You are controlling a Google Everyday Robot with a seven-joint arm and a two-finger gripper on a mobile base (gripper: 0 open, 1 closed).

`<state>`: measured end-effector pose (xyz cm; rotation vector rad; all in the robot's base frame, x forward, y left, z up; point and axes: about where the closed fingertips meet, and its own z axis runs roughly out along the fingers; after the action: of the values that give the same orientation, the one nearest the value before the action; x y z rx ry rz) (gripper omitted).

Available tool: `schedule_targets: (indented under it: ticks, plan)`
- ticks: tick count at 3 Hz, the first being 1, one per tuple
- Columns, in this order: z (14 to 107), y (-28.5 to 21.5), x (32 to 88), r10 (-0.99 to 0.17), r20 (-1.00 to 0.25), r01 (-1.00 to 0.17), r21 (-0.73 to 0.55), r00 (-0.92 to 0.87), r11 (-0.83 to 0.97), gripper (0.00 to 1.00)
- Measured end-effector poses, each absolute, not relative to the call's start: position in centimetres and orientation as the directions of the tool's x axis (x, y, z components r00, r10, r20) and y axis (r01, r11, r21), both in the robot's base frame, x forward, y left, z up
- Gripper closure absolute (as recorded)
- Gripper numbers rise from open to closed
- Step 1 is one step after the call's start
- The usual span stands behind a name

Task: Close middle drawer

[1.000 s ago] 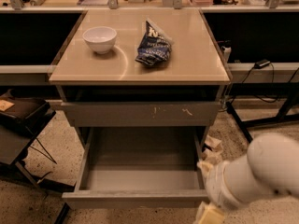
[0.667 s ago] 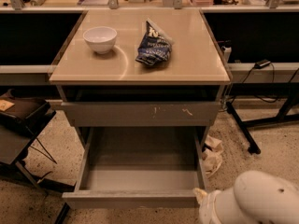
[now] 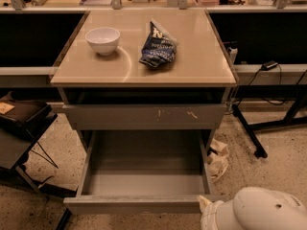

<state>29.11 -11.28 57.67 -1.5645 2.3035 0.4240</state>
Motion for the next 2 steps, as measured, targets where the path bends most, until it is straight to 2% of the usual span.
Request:
schedule_targets:
  ticks: [1,2]
  plan:
    - [52.2,-12.1,27.6,-0.836,-0.373,-0.913,0.098,-0.402,0.396,0.00]
    - [51.5,-11.7,29.0,-0.813,-0.395,-0.896,0.071,-0.428,0.437,0.00]
